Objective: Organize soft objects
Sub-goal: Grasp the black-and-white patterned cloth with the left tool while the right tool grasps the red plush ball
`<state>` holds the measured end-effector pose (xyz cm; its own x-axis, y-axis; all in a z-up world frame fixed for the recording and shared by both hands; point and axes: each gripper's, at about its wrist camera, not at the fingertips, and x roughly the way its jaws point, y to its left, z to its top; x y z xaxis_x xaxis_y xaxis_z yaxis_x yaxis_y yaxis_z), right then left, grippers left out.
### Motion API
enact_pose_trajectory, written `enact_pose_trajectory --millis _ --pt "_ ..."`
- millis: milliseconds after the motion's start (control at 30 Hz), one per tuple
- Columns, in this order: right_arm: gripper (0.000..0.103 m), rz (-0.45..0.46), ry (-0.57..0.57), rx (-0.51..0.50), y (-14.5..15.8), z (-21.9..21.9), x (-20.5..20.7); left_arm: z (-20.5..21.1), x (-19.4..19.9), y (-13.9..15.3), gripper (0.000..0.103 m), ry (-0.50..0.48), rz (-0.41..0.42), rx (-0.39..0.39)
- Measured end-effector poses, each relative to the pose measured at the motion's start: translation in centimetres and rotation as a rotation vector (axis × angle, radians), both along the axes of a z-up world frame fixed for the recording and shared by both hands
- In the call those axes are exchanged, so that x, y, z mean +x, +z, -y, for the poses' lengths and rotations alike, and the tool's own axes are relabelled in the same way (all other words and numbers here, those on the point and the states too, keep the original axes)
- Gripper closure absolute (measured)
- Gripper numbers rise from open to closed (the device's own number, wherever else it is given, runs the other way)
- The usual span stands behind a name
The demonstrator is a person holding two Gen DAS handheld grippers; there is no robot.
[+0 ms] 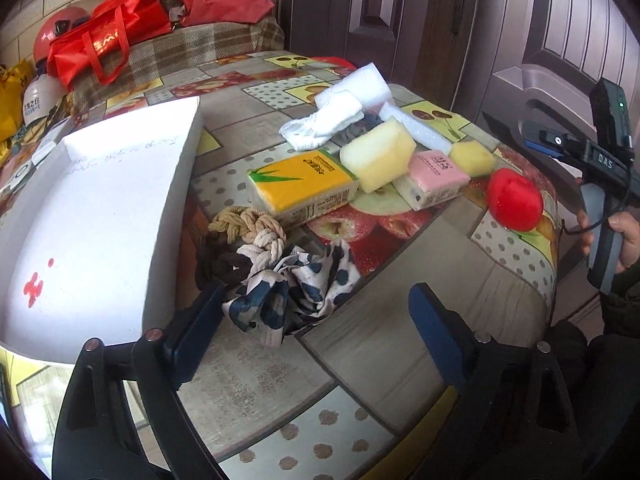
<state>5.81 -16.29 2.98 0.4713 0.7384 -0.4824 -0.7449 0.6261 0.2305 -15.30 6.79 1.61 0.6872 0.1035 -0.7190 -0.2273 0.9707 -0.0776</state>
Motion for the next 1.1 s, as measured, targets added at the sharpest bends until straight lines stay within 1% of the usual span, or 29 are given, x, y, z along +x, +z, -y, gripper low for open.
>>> enact_pose_trajectory --millis 33,100,167,267,367,400,433,467,500,533,567,600,667,800,933,1000,1100 --pt "0.0 -0.005 0.026 -0.019 -0.2 0.0 -0.5 0.0 0.1 0.0 0.017 0.003 -0.003 -0.003" --pt "0.0 0.009 0.078 -0.071 -0.6 -0.2 -2.1 -0.1 0.0 0.0 0.017 0.003 -0.003 -0.001" --pt "0.0 0.054 0.121 -0.152 -1.2 -1.5 -3.6 0.0 0.2 -0.1 0.017 0.009 -0.015 0.012" --pt "0.0 0.105 0.123 -0.252 -2.3 -3.4 -4.4 0.1 0.6 -0.1 0.017 0.028 -0.027 0.032" --pt "0.001 0.07 0.109 -0.296 -3.6 -4.6 -3.8 -0.1 1.1 -0.2 0.018 0.032 -0.048 0.041" --pt "0.001 0.051 0.11 -0.294 -3.9 -4.4 -3.8 -0.2 1.4 -0.4 0.019 0.032 -0.061 0.046" --pt "0.003 0.038 0.111 -0.293 -4.2 -4.4 -3.7 -0.1 1.7 -0.5 0.03 0.031 -0.074 0.054" --pt "0.014 0.026 0.114 -0.286 -4.5 -4.3 -3.5 0.0 1.8 -0.6 0.046 0.04 -0.083 0.081" --pt "0.026 0.018 0.115 -0.284 -4.6 -4.1 -3.4 0.0 1.8 -0.6 0.056 0.036 -0.084 0.092" --pt "0.041 0.004 0.121 -0.278 -4.6 -4.0 -3.3 0.0 1.6 -0.4 0.062 0.018 -0.069 0.074" --pt "0.041 -0.007 0.123 -0.269 -4.6 -3.8 -3.1 0.1 1.3 -0.2 0.066 0.005 -0.055 0.064" --pt "0.041 -0.006 0.124 -0.257 -4.4 -3.5 -3.2 0.4 0.9 -0.1 0.067 0.008 -0.041 0.077" --pt "0.041 0.007 0.124 -0.238 -3.8 -3.2 -3.5 0.7 0.2 0.3 0.067 0.01 -0.008 0.098" --pt "0.041 0.039 0.136 -0.161 -1.8 -2.5 -4.3 0.7 -1.7 1.9 0.067 0.019 0.103 0.122" --pt "0.041 0.09 0.142 -0.049 0.8 -2.3 -5.4 -0.4 -3.7 3.7 0.067 0.089 0.235 0.167" --pt "0.041 0.136 0.136 0.014 2.1 -2.4 -5.9 -1.1 -4.6 4.3 0.067 0.149 0.285 0.221" --pt "0.041 0.222 0.11 0.098 3.7 -3.2 -6.5 -2.4 -5.3 4.3 0.067 0.245 0.318 0.295"
